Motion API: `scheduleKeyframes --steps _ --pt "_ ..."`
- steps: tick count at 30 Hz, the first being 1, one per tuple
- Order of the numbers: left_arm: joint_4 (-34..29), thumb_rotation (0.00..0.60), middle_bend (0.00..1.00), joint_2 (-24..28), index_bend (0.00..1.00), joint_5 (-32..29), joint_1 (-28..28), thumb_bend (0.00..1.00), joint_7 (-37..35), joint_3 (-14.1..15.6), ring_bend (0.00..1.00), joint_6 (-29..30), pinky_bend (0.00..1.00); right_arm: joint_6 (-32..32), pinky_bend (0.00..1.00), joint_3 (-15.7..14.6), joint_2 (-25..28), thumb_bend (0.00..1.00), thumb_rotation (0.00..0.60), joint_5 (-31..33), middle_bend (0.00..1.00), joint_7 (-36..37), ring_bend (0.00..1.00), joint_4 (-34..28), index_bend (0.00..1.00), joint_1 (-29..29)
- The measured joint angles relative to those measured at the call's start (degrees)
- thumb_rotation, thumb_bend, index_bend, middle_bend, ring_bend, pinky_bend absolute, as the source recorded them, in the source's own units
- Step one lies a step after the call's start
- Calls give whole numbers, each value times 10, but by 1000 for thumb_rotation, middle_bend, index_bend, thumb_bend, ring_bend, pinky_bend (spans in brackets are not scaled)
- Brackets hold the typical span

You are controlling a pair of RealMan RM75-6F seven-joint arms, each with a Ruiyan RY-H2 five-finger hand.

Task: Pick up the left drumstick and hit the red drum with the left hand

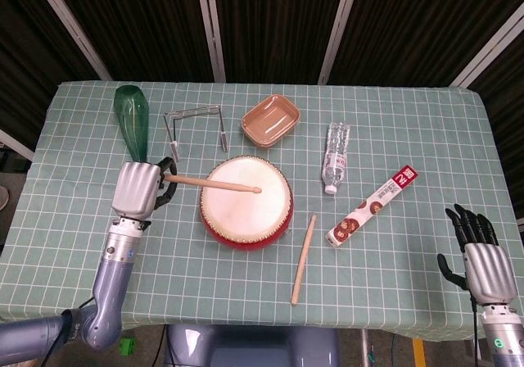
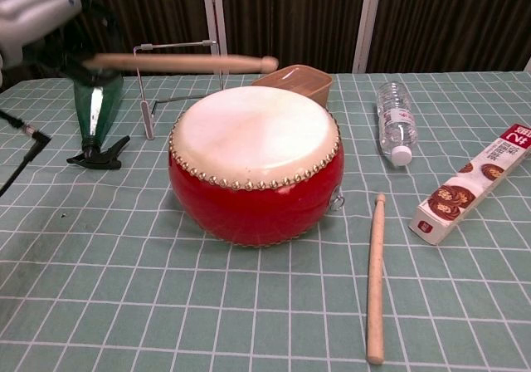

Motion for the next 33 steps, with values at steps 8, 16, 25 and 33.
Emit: scheduleKeyframes --steps 8,16,25,33 --pt "-18 600 1000 18 728 -289 -11 444 182 17 1000 -40 976 -2 36 -1 4 437 600 2 0 4 0 -6 0 0" --pt "-65 600 1000 60 720 -300 4 441 140 18 1000 -39 972 -1 36 0 4 436 600 4 0 1 0 -7 0 -1" --pt "-137 600 947 159 677 -40 67 424 -2 65 909 -22 892 -2 36 0 4 436 600 5 0 0 0 -7 0 0" --pt "-101 600 913 189 648 43 118 424 -67 137 864 -25 853 -5 36 1 4 437 600 9 0 -3 0 -9 0 0"
